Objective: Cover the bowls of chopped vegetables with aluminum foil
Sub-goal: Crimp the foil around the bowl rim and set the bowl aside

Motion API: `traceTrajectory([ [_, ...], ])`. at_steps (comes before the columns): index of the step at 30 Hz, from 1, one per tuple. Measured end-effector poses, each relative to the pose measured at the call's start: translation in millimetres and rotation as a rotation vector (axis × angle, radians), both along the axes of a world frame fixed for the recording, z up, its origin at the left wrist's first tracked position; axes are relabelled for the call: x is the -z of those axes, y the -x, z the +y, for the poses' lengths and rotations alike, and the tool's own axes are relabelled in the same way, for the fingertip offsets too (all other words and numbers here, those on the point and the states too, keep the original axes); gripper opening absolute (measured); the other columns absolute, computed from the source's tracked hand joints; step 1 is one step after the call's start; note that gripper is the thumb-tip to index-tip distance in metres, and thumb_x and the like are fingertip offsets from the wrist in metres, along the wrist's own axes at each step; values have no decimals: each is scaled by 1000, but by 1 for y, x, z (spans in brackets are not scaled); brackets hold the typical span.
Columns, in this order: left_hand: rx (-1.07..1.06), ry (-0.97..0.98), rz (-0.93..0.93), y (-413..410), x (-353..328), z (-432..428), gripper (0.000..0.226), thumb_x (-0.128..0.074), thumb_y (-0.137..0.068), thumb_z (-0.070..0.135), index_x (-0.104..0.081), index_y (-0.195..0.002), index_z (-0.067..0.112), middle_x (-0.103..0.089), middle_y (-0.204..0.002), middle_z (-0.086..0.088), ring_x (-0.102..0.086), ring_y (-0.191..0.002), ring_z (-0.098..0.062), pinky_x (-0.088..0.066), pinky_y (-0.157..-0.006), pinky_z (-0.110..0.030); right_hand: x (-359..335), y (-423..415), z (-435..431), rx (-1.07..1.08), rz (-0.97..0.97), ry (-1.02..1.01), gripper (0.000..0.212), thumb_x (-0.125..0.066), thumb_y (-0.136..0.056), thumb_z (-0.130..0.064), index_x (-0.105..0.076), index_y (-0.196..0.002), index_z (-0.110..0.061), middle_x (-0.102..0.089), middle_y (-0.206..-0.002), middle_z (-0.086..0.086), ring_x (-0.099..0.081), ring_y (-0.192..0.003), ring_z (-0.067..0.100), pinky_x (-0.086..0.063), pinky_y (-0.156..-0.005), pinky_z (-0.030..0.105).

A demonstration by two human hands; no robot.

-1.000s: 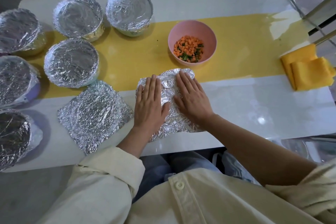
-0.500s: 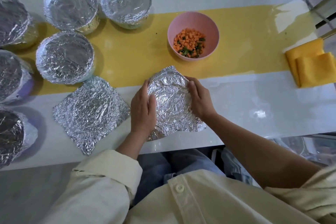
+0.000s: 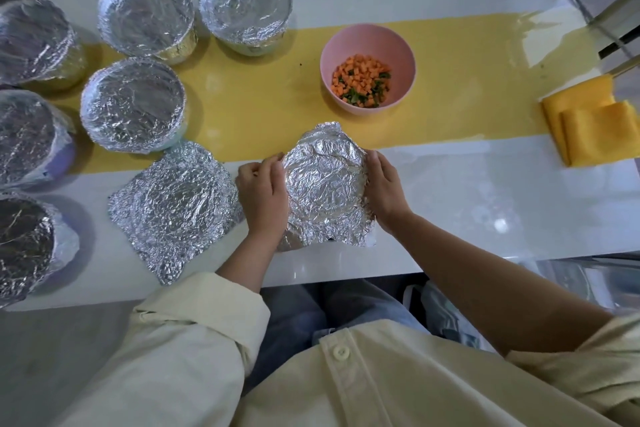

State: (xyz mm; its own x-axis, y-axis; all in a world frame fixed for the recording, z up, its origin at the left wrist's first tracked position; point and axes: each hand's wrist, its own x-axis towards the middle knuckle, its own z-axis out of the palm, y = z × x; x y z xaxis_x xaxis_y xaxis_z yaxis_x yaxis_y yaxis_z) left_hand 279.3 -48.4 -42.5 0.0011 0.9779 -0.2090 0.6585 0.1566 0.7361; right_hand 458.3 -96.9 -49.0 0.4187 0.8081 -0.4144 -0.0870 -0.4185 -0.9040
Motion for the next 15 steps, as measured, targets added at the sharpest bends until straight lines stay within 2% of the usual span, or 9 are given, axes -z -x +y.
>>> traceTrajectory([
  [2, -15, -76, 105, -1, -4, 3, 29, -53, -99, 31, -65, -119, 14, -53, -117, -15, -53, -107, -33, -49, -90, -51, 0, 2, -5, 51, 1, 10, 34, -34, -106, -30, -62, -116, -15, -67, -113, 6, -60, -111, 21, -45, -102, 46],
  [7, 59, -186, 209, -7, -20, -10, 30, -55, -99, 27, -63, -124, 12, -57, -124, -14, -52, -114, -32, -39, -98, -46, -3, 9, -22, 209, -109, -36, 34, -32, -107, -27, -60, -117, -13, -65, -110, 5, -60, -106, 20, -46, -99, 43],
  [10, -44, -216, 277, -11, -23, -22, 36, -59, -96, 29, -60, -126, 9, -55, -127, -16, -49, -118, -35, -36, -96, -45, -5, 16, -30, 339, -129, -50, 34, -30, -107, -26, -56, -123, -12, -62, -116, 5, -57, -110, 19, -44, -101, 41],
  [12, -204, -67, 232, -14, -29, -27, 54, -58, -94, 42, -52, -133, 4, -47, -134, -18, -45, -125, -36, -38, -99, -48, -7, 21, -34, 397, -102, -64, 34, -28, -107, -25, -52, -129, -14, -57, -125, 4, -53, -118, 17, -40, -106, 36],
  [15, -384, 399, 24, -19, -30, -33, 92, -55, -90, 62, -26, -147, -4, -28, -151, -20, -25, -144, -36, -35, -112, -52, -11, 20, -41, 383, -52, -16, 38, -28, -107, -25, -41, -142, -15, -46, -140, 1, -43, -127, 14, -33, -108, 28],
])
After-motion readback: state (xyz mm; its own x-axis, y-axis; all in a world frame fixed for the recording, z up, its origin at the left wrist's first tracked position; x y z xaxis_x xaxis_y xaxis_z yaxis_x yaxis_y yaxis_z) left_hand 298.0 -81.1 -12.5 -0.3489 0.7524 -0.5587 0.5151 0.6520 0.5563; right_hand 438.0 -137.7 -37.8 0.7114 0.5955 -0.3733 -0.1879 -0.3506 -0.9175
